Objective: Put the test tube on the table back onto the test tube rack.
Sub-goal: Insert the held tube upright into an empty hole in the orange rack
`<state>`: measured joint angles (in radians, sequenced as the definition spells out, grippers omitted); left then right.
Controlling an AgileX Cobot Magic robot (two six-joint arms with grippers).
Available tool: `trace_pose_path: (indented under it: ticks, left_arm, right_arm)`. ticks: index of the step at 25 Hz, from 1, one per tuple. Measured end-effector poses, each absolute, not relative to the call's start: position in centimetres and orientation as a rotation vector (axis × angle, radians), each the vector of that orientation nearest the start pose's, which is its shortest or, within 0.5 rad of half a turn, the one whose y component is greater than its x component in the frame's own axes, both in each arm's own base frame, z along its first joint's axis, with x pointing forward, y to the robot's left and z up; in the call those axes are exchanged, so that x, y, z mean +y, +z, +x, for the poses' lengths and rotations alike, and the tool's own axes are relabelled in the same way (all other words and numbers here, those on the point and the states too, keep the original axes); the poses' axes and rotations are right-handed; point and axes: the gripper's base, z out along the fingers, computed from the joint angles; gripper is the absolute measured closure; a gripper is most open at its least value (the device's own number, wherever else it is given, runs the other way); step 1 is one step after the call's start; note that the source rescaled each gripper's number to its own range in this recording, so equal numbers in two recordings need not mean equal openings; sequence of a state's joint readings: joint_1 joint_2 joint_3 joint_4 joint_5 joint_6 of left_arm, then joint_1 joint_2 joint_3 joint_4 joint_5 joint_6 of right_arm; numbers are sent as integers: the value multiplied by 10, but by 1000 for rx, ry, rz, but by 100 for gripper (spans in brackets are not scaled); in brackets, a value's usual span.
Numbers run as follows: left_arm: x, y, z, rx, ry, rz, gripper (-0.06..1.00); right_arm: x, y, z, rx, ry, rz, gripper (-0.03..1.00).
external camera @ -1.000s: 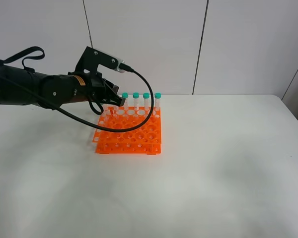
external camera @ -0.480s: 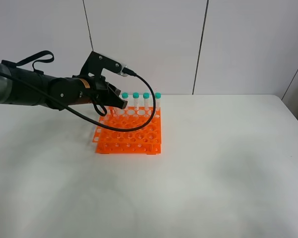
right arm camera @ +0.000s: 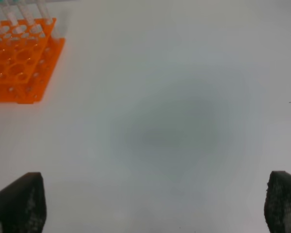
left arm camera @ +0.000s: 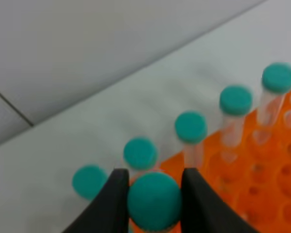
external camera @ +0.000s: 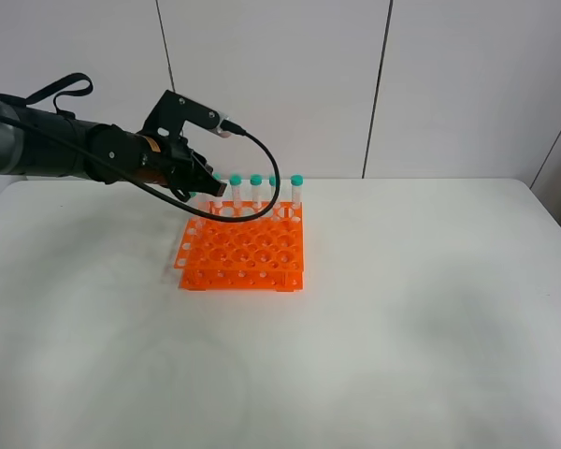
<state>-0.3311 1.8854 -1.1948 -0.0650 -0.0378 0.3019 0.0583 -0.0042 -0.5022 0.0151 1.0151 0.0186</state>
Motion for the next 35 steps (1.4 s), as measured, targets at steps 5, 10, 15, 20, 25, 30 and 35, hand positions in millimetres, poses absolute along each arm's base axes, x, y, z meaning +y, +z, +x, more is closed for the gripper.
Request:
trace_pose_path:
  ticks: [5,10,15,20,25,30,35]
  left_arm:
    - [-138,212,402,2038,-52,597,94]
    - [-138,211,402,2040,-52,598,94]
    - [-138,210,401,2061,-69,576,94]
    - [-147,209,397,2075,-85,600,94]
    - [-151,209,396,2064,-85,620,94]
    - [-153,196,399,2066,-68,650,94]
    - [-153,193,400,2065,-62,660,94]
  right_arm:
    - [1,282,-4,1992,68,-40,-1]
    - [1,282,-4,1992,68,-40,-1]
    - [1,282,-4,1992,68,-40,-1]
    - [1,282,-4,1994,67,-40,-1]
    - [1,282,-4,1994,67,-40,-1]
    - [1,282,-4,1994,67,-40,-1]
    - [1,282,-4,1994,67,-40,-1]
